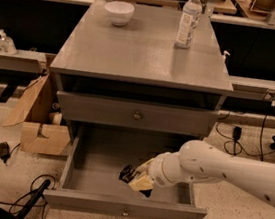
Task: Pick rxbar chocolate from middle drawer and place on counter
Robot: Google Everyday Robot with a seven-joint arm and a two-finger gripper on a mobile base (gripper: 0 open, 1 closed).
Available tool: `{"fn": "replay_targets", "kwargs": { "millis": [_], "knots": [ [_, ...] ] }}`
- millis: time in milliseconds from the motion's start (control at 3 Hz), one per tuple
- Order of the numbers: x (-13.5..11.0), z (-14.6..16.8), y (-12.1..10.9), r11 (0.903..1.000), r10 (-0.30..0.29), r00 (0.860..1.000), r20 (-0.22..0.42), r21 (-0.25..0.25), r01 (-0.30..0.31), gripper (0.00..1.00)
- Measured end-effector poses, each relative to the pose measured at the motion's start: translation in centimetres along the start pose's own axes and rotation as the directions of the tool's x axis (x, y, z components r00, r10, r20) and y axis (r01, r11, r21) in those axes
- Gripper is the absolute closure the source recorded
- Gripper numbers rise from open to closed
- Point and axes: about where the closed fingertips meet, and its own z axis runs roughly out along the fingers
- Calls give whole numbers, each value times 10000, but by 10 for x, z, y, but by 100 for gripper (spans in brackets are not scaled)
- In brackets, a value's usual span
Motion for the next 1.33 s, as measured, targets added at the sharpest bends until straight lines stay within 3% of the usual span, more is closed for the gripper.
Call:
{"fn": "replay_targets", "kwargs": {
  "millis": [333, 667, 1000, 1333],
  "knots": [
    [-47, -77, -15, 9964, 366, 9993, -51, 770, -361, 100],
    [-145, -196, -55, 9703, -66, 9989, 473, 2419, -50, 100],
    [-200, -251, -80, 9441, -310, 9951, 941, 3296, -18, 100],
    [-243, -272, -122, 9219, -704, 9869, 1452, 3874, 88, 100]
  ]
}}
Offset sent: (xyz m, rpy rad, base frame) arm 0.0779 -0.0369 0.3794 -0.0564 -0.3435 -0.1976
